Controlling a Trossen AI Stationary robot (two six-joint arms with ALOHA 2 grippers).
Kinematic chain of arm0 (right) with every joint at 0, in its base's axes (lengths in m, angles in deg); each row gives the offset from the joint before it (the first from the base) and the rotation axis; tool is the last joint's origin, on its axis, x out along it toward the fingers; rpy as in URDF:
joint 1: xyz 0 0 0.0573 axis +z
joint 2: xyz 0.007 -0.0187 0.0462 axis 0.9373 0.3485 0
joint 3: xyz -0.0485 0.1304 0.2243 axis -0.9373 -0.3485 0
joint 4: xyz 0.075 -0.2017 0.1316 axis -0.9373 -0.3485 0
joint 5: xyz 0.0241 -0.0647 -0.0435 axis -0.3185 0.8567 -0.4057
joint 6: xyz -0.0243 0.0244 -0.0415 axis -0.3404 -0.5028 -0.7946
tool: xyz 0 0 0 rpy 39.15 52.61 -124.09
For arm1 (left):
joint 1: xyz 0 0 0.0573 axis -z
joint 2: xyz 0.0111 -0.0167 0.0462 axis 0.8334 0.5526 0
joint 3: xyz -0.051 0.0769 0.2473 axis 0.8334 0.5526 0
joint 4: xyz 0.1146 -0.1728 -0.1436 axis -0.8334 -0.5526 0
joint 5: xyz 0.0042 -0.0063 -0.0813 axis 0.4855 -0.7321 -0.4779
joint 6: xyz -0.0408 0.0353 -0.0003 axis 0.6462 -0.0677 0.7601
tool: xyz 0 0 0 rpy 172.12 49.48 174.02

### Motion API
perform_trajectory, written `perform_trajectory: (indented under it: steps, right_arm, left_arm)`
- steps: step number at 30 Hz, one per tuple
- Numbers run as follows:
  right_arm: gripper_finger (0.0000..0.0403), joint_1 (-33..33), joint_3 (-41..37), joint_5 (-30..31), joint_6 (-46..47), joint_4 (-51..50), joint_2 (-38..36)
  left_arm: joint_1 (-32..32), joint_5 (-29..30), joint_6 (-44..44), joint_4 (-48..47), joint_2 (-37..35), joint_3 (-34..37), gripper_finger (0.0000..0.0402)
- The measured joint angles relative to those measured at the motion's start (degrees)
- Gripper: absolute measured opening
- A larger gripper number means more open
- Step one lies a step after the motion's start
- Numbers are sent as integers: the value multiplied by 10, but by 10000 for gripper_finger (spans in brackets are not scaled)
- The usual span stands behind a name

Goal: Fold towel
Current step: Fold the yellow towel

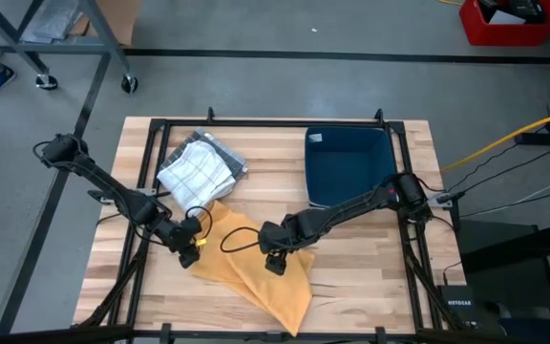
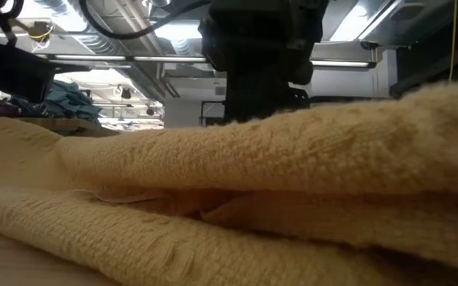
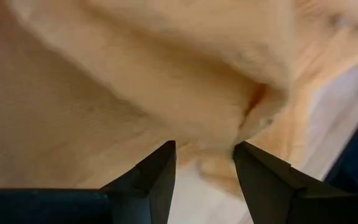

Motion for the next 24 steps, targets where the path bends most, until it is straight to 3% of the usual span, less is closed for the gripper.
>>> perform_trajectory:
  steps: [5,12,24]
  right_arm:
    - [362,0,0,0,-1,-23,18]
    - [362,0,0,-29,-6,-40,49]
    - [362,0,3,-34,-32,-55,57]
  left_arm:
    - [0,-4,-21,49,-3,1,155]
    - [-1,6,-46,50,-3,1,152]
    - [-1,-13,-64,50,-3,1,60]
